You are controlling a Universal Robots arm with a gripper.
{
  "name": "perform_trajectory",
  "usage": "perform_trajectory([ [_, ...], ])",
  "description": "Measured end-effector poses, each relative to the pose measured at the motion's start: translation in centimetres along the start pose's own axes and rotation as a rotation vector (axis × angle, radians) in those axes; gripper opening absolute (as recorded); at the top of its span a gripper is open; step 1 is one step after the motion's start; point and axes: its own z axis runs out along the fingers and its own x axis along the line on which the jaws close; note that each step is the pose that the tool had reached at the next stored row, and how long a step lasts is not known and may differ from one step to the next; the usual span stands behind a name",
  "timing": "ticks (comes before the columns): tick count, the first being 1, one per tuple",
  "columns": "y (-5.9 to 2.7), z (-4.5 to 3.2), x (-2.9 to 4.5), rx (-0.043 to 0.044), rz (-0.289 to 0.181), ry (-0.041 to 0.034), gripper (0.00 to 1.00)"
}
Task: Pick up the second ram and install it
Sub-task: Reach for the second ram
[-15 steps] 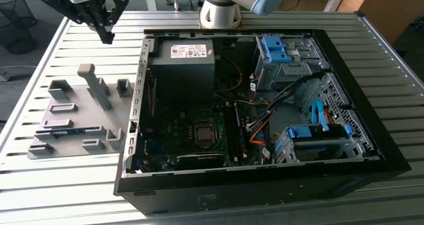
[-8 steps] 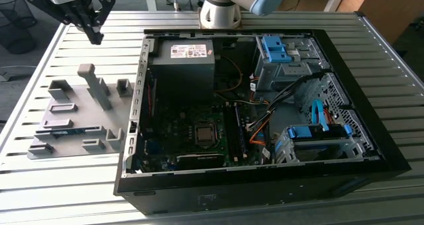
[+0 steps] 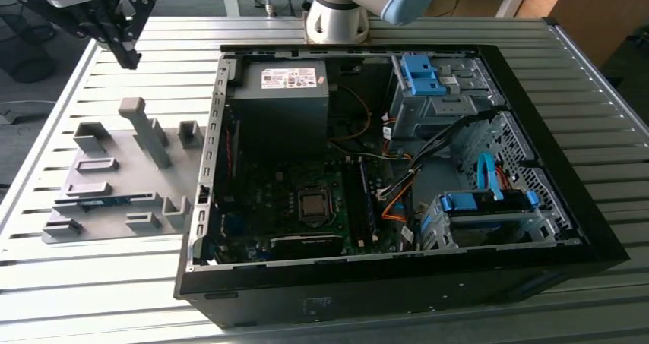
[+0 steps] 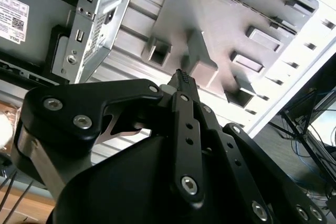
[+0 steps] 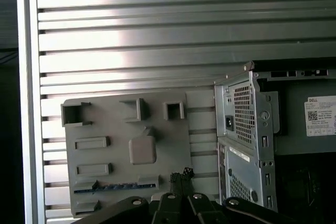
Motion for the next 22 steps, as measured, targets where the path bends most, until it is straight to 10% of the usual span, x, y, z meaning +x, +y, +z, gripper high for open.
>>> perform_trajectory([
  [15, -0.41, 0.11, 5.32, 0.0000, 0.000, 0.0000, 0.11],
  [22, -1.60, 0.10, 6.27, 0.0011, 0.000, 0.0000, 0.11],
])
